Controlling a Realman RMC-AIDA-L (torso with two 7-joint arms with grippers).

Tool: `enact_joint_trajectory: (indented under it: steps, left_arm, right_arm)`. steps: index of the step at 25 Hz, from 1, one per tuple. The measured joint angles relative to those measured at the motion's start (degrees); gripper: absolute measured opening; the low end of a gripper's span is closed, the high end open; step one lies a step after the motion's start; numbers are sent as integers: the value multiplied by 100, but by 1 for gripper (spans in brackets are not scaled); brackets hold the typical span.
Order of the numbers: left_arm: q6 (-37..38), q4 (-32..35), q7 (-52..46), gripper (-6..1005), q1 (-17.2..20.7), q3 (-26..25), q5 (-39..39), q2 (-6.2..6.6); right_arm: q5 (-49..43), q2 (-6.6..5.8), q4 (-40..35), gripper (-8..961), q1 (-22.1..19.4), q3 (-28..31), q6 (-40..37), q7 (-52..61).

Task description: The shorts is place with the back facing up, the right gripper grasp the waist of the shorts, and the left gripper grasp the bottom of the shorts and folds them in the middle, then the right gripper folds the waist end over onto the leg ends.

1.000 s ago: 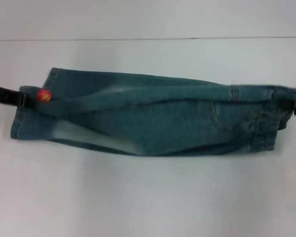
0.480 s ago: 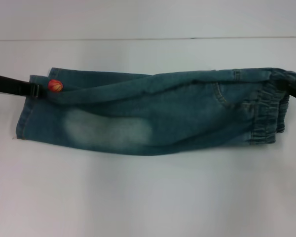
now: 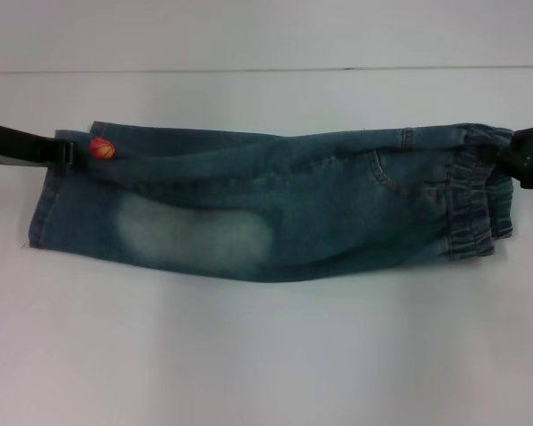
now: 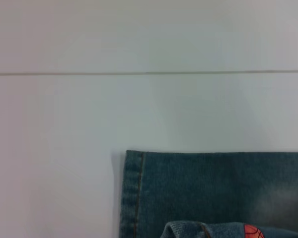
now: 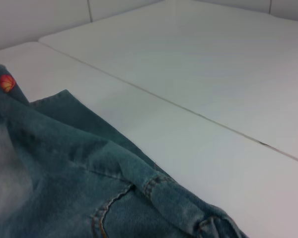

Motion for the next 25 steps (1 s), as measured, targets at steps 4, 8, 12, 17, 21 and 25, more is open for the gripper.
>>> enact_joint_trajectory:
  steps: [4, 8, 12, 17, 21, 25]
  left_arm:
    - [-22, -131, -199, 85, -117, 19, 72, 21]
    - [-59, -226, -378, 84, -215, 20, 119, 38]
    - [-125, -226, -526, 83, -286, 22, 120, 46]
    - [-254, -231, -653, 87, -379, 33, 119, 52]
    - [-395, -260, -682, 90, -459, 33, 109, 51]
    - [-609, -518, -656, 94, -605, 45, 68, 42]
  right_arm:
    - [21, 25, 3, 53, -15, -1, 28, -190]
    - [38, 30, -16, 53, -53, 37, 79, -320]
    - [41, 18, -28, 53, -85, 123, 113, -406]
    - [44, 3, -13, 52, -132, 282, 171, -538]
    - [73, 30, 22, 52, -147, 368, 298, -601]
    - [72, 34, 298, 59, -75, 353, 481, -674]
